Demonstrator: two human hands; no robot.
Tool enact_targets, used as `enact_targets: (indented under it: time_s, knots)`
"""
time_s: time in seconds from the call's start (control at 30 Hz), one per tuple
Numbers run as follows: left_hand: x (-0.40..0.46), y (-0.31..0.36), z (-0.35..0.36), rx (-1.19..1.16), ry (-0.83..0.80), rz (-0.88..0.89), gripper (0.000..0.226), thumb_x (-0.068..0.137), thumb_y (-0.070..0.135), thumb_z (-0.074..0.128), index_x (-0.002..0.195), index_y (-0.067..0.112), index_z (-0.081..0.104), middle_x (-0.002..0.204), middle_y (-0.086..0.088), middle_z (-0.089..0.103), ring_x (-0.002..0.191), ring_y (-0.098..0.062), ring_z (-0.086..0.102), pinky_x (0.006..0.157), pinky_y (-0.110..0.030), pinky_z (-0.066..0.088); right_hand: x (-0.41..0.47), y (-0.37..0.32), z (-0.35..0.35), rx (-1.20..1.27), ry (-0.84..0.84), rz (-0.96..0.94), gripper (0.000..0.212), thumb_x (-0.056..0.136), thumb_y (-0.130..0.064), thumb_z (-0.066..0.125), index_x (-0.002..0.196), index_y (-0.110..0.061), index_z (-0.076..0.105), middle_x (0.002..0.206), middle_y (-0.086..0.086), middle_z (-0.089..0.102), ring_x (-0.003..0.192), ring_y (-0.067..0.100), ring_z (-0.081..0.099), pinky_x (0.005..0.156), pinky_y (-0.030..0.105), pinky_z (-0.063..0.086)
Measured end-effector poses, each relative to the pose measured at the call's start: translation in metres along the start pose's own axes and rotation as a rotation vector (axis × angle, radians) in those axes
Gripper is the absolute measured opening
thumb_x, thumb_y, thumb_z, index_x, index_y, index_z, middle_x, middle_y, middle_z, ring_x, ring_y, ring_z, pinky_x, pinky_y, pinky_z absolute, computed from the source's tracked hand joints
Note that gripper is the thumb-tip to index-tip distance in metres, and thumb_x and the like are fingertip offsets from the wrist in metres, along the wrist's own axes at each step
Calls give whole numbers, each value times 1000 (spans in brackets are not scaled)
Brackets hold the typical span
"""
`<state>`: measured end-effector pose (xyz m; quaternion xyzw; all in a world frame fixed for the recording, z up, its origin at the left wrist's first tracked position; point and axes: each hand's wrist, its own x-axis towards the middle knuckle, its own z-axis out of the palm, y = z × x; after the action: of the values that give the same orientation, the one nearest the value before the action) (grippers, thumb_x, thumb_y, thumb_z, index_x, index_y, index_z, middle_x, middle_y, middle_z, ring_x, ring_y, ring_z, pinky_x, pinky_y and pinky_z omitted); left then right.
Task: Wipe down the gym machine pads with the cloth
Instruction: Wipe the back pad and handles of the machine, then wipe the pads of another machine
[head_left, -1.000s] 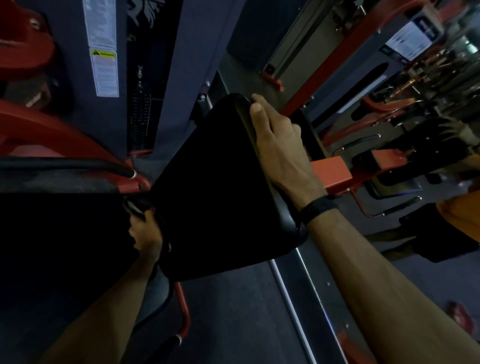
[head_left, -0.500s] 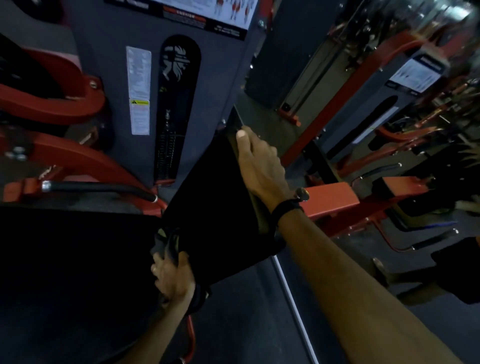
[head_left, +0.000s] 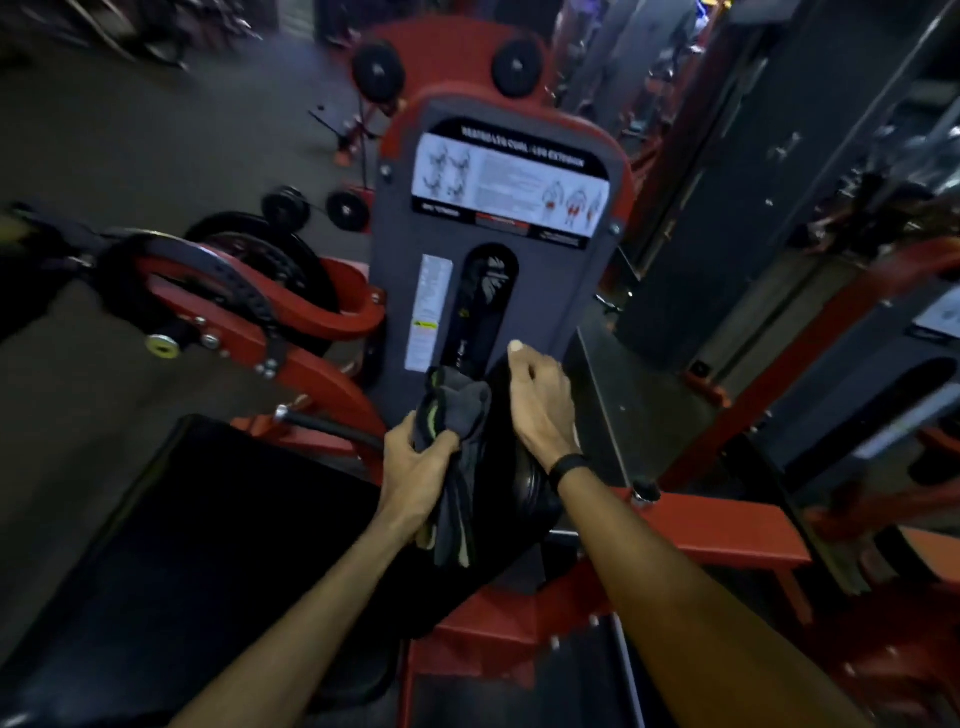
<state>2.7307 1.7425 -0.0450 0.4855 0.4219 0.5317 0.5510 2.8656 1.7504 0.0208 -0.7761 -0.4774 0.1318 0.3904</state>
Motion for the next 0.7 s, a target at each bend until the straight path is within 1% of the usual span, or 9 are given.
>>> enact_targets:
  time_s: [0.07,0.13,0.2,0.23,0.3,0.37,0.47,0.57,0.7]
  knots:
    - [0,25,-22,-52,27,9,26,81,-12,64,69,11,61,55,14,62,54,2,52,55,-18,44,-8,-7,2,-25,-33,-162,62,97,-60,33,133,-21,63,143,7,55,140,27,40,115,57,27]
    - [0,49,-50,-72,65,33,14,69,-1,67,67,11,59,54,13,61,53,1,51,53,-17,43,-13,-25,6,6,-131,-323,50,100,-47,45,137,-18,61,145,5,55,139,22,42,117,51,29]
    - [-3,72,-83,-89,107,74,6,60,7,60,63,12,57,53,13,58,52,0,50,51,-17,43,-19,-53,17,103,-328,-430,41,102,-36,56,138,-17,60,143,2,57,133,13,48,114,37,39]
    - [-5,81,-97,-96,113,89,6,59,7,58,61,13,56,52,13,57,51,-1,49,51,-18,42,-22,-66,22,124,-418,-479,41,102,-31,58,140,-16,59,143,1,57,129,7,49,110,24,40]
    - [-11,104,-134,-80,140,116,11,59,6,58,55,16,55,52,10,55,51,-4,49,50,-19,42,-31,-101,40,158,-534,-597,43,99,-22,64,141,-15,57,143,0,56,125,-4,46,102,6,35]
    - [-15,124,-171,-38,144,150,14,56,7,61,52,17,52,53,7,52,52,-7,46,50,-21,40,-39,-135,61,245,-610,-677,49,92,-19,70,140,-17,56,143,-1,57,128,-2,47,106,12,36]
    - [-27,149,-229,4,165,195,26,44,23,67,55,9,48,54,2,49,53,-9,44,50,-22,37,-57,-187,88,337,-767,-756,55,84,-26,69,137,-13,58,138,1,61,130,9,54,110,27,41]
    - [-38,173,-289,22,194,231,18,45,19,68,52,11,53,52,4,51,50,-6,46,50,-19,38,-86,-245,120,363,-977,-802,46,88,-31,68,126,-6,64,125,8,68,119,17,63,105,40,49]
    - [-54,202,-367,51,266,283,29,49,29,68,59,6,55,54,3,55,52,-5,51,51,-18,42,-130,-317,172,282,-918,-942,49,84,-49,63,119,-16,68,113,1,73,110,16,67,96,51,52]
